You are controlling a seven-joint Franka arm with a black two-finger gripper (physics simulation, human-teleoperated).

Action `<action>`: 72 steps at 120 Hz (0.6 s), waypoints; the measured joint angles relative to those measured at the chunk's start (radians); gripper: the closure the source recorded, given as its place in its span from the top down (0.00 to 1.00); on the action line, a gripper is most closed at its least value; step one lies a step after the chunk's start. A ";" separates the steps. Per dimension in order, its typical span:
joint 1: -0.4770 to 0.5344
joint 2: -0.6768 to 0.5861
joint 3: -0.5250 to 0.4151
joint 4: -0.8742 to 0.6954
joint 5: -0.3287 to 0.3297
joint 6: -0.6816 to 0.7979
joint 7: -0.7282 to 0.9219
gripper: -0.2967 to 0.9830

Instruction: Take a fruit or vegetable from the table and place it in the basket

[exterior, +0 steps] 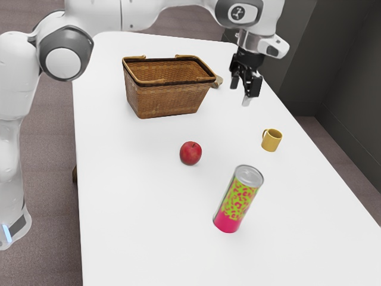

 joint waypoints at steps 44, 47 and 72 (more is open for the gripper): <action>0.002 0.000 0.009 0.000 -0.002 -0.004 -0.048 0.77; 0.003 -0.010 0.016 0.000 0.004 -0.005 -0.050 0.77; -0.001 -0.060 0.003 -0.076 0.048 -0.047 -0.020 0.77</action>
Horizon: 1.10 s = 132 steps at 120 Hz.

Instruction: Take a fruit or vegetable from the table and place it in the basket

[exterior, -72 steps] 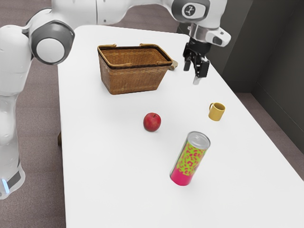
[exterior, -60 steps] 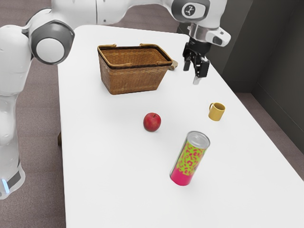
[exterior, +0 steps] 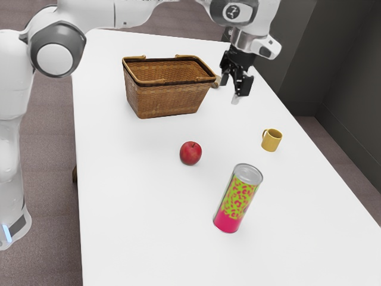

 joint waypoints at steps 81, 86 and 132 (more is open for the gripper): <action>0.030 -0.225 0.053 -0.664 -0.033 0.324 0.161 0.77; 0.035 -0.226 0.053 -0.670 -0.038 0.338 0.167 0.77; 0.027 -0.217 0.025 -0.689 -0.066 0.407 0.207 0.77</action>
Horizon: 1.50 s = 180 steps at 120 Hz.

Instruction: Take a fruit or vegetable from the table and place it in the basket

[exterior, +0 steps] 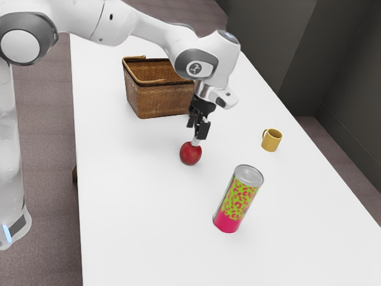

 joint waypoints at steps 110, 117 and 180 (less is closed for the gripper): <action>-0.159 0.091 -0.002 0.122 0.009 0.033 0.049 0.77; -0.100 0.124 -0.002 0.170 0.011 0.020 0.054 0.77; -0.135 0.092 -0.013 0.156 0.021 0.006 0.086 0.77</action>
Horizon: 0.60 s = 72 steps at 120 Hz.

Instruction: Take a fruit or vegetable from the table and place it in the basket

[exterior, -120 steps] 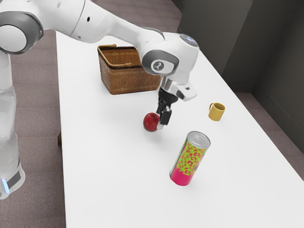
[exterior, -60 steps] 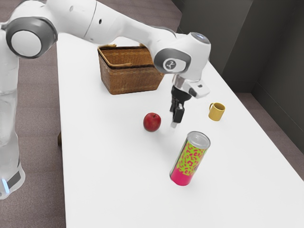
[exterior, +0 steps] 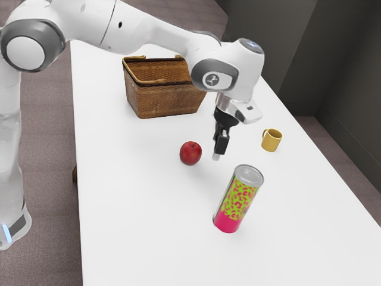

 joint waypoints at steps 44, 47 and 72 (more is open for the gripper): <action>0.086 0.058 0.003 0.061 0.022 -0.021 0.016 0.77; 0.086 0.058 0.003 0.061 0.022 -0.021 0.016 0.77; 0.088 -0.001 0.004 -0.041 0.021 -0.016 0.019 0.77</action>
